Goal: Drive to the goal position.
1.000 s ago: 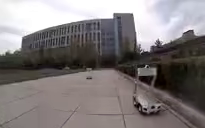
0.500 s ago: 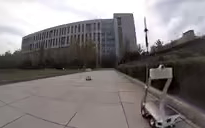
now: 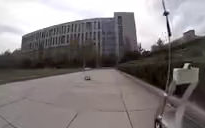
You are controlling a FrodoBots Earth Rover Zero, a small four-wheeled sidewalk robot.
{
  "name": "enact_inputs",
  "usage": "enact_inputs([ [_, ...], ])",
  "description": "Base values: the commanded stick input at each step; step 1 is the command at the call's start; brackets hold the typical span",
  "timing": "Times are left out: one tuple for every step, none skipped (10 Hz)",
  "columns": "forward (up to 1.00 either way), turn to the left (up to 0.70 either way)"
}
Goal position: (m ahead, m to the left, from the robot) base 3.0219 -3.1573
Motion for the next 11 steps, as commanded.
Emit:
enact_inputs([
  [0.70, 0.00],
  [0.70, 0.00],
  [0.70, 0.00],
  [0.70, 0.00],
  [0.70, 0.00],
  [0.70, 0.00],
  [0.70, 0.00],
  [0.70, 0.00],
  [0.70, 0.00],
  [0.70, 0.00],
  [0.70, 0.00],
])
